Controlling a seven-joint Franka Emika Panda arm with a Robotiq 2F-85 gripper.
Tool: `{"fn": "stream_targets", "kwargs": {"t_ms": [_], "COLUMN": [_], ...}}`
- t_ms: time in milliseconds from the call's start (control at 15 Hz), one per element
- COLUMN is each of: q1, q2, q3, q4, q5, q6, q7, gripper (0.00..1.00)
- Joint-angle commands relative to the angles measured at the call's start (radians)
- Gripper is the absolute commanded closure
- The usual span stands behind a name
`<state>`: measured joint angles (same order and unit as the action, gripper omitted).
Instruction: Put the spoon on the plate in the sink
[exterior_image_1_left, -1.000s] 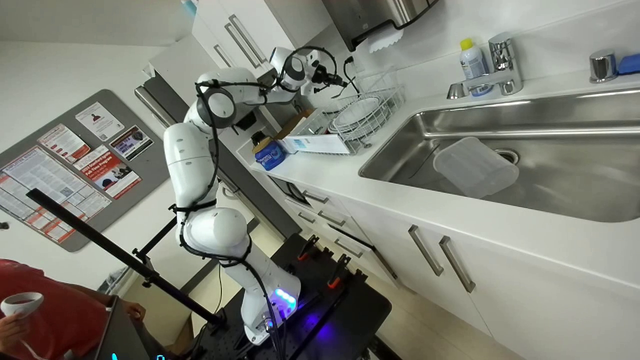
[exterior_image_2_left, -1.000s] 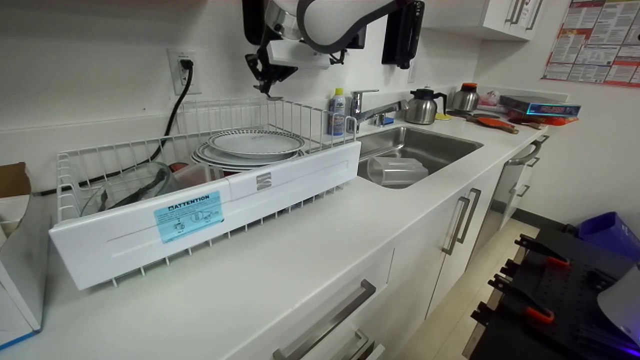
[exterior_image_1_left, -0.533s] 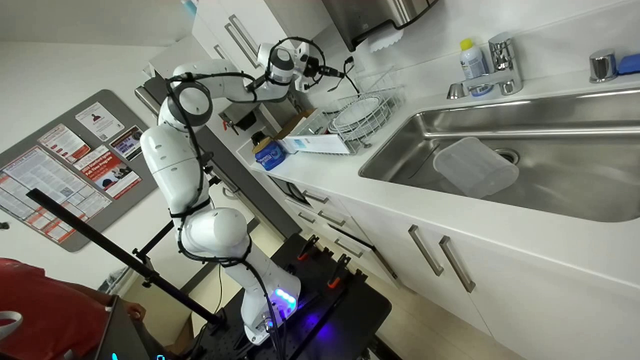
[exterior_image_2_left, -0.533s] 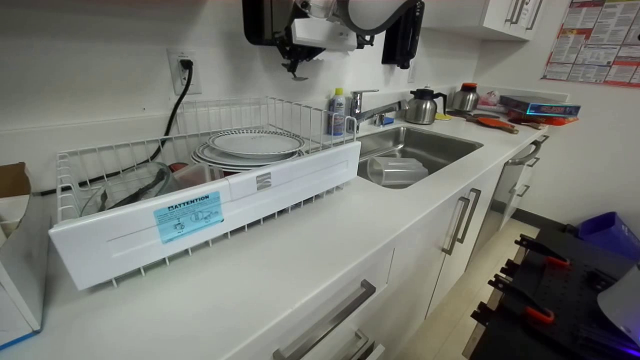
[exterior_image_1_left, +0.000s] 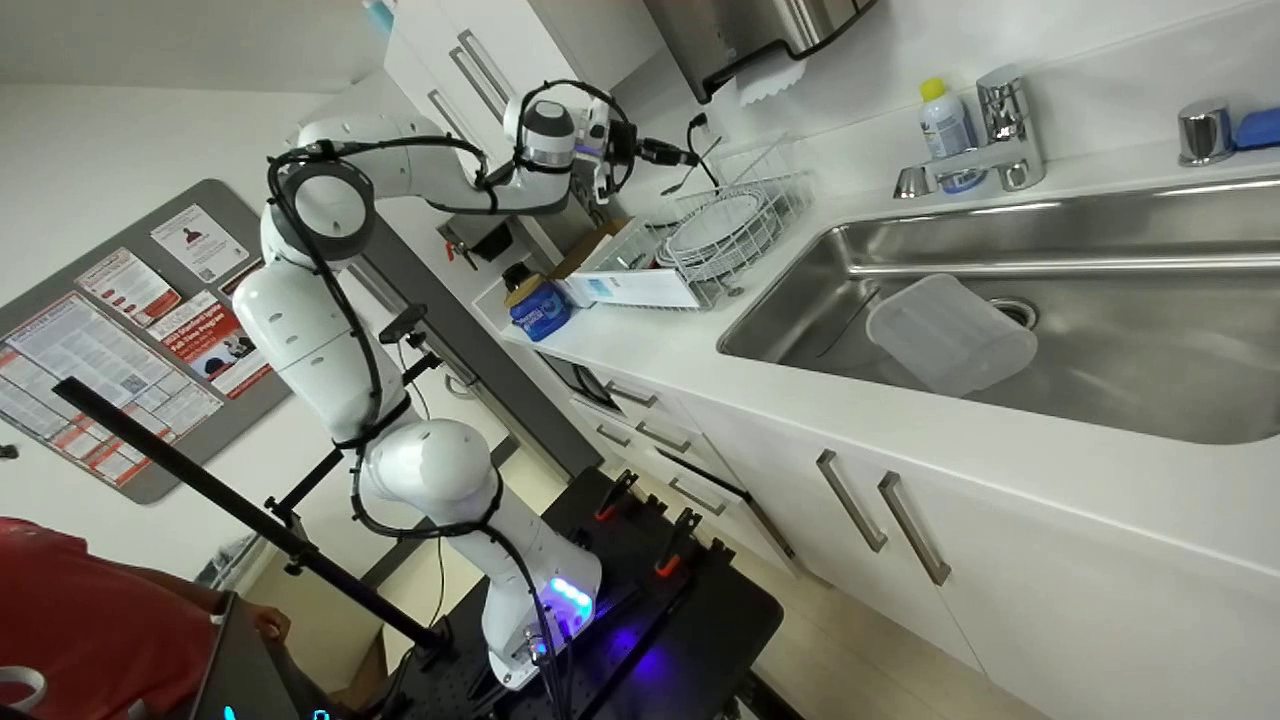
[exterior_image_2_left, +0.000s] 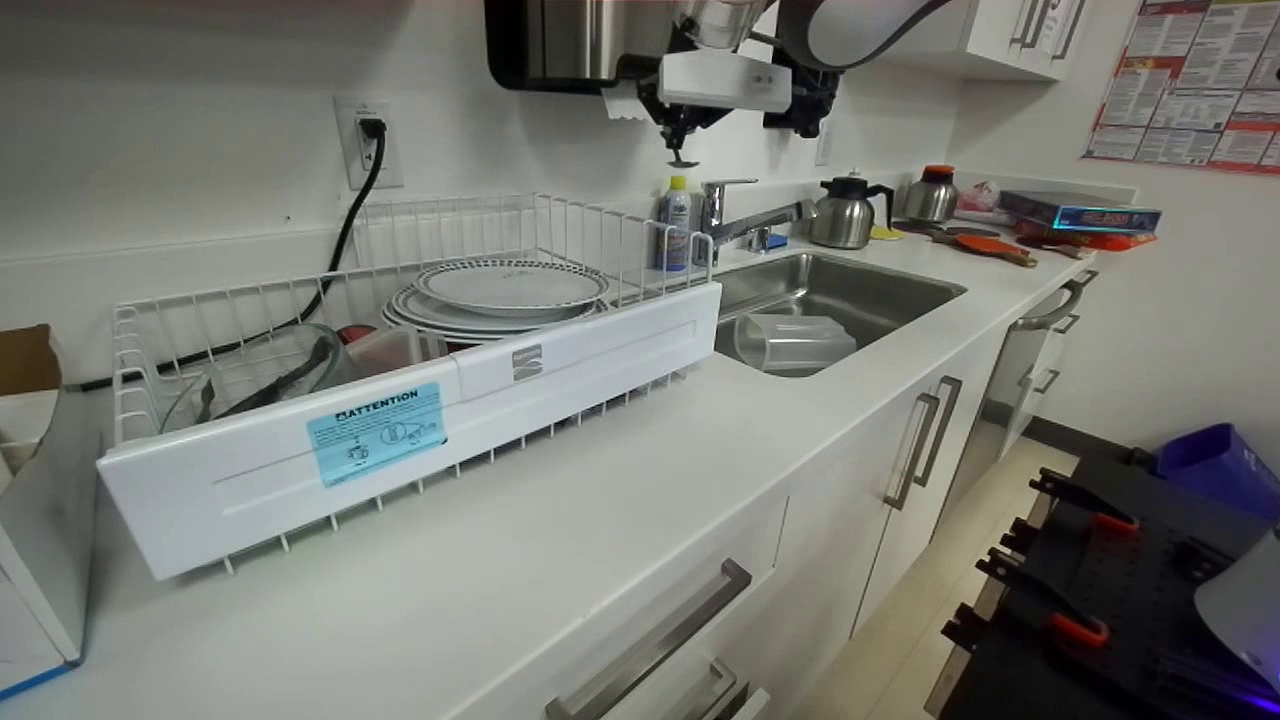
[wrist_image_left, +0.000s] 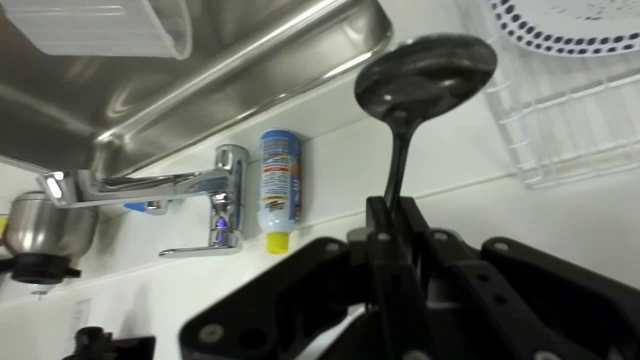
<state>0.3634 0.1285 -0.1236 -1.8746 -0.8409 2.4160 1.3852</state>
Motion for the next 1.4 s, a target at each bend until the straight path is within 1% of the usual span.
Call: {"fn": "stream_targets", "kwargs": {"t_ms": [0,67,200,400,467,533,667,867,1000,1200,1333], "q1": [-0.094,-0.113,-0.130,-0.127,-0.137,-0.148,-0.187,-0.256,-0.290,-0.315,-0.312], "q2": [-0.019,-0.027,-0.024,-0.018,-0.002,0.010,0.029,0.062,0.101,0.172,0.220], "q3": [0.087,0.100,0.118,0.126,0.120,0.115,0.104,0.088,0.079,0.051,0.025], "q4": [-0.019,-0.030,-0.029,-0.027,-0.012,-0.001,0.014,0.022,0.034,0.046,0.052], "q5": [-0.017,-0.016,-0.015,-0.015,0.005,-0.003,0.009,0.074,0.116,0.144,0.135], "q6": [-0.024,-0.027,-0.026,-0.026,-0.013,-0.007,-0.022,0.040,0.092,0.179,0.229], "q7": [0.023,0.024,0.023,0.023,0.022,0.040,0.024,-0.027,-0.064,-0.068,-0.056], "gripper": [0.98,0.92,0.92,0.92,0.98,0.98,0.98,0.98,0.98,0.98,0.98]}}
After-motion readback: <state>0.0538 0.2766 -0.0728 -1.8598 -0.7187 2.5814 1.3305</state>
